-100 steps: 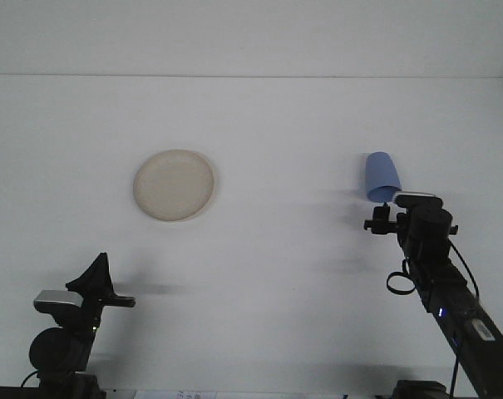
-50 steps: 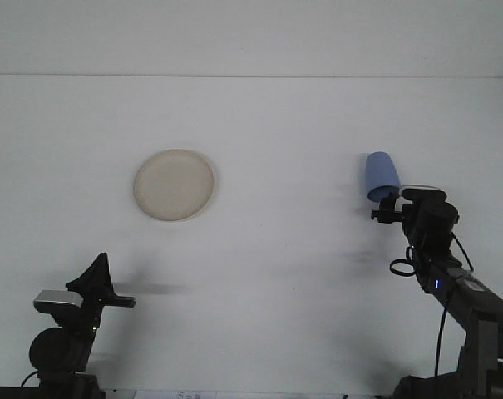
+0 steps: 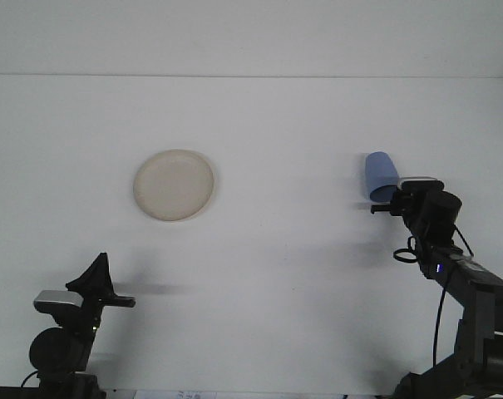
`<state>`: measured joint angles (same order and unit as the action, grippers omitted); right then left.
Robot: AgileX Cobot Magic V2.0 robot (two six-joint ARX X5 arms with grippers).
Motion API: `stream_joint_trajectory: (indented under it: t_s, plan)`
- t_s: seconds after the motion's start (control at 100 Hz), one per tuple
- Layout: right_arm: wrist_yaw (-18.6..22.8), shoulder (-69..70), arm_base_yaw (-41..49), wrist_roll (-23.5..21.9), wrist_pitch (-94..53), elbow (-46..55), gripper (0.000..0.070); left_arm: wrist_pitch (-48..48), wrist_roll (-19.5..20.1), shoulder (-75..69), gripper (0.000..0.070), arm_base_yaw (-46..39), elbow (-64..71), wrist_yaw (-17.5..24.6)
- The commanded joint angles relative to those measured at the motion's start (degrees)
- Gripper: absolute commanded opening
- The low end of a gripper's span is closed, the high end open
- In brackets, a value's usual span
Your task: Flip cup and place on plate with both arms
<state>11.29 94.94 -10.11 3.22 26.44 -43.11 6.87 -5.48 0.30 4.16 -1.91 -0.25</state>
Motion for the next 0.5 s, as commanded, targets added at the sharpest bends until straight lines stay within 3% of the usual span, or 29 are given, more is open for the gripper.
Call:
stream_joint_trajectory:
  t_s: [0.0,0.28,0.49]
  plan:
    - [0.98,-0.57,0.22,1.16,-0.7,-0.85,0.0,0.68,0.07,-0.11,0.0012,0.09,1.11,0.07]
    - [0.66,-18.67,7.63,2.12,-16.24,-1.99,0.0,0.68,0.07,-0.11,0.0012,0.09,1.11,0.07]
    - [-1.88,-26.86,20.46,2.38,-54.93,-18.78,0.0,0.68,0.07,-0.11,0.0012,0.09,1.11,0.07]
